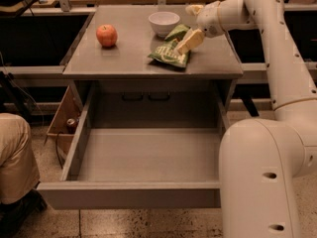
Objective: Pick green jalapeno chip bag from top drawer and place on counter
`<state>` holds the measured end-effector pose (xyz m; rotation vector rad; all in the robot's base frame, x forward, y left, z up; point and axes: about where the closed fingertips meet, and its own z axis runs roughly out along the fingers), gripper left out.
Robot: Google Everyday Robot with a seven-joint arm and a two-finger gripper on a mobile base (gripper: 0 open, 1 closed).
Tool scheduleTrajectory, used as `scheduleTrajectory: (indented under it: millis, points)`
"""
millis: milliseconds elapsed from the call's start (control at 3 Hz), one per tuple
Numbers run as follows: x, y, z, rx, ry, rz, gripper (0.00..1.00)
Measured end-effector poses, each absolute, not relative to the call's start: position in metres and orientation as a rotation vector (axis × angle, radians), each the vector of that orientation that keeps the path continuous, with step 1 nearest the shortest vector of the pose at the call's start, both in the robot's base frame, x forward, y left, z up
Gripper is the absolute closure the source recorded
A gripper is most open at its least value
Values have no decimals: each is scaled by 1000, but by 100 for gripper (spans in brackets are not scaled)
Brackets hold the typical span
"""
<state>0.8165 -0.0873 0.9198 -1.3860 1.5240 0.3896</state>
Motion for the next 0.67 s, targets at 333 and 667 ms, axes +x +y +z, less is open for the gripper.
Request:
scheduleTrajectory:
  millis: [333, 667]
  points:
    - [807, -96, 927, -1410, 1529, 384, 0]
    - [787, -123, 946, -1431, 1538, 352, 0]
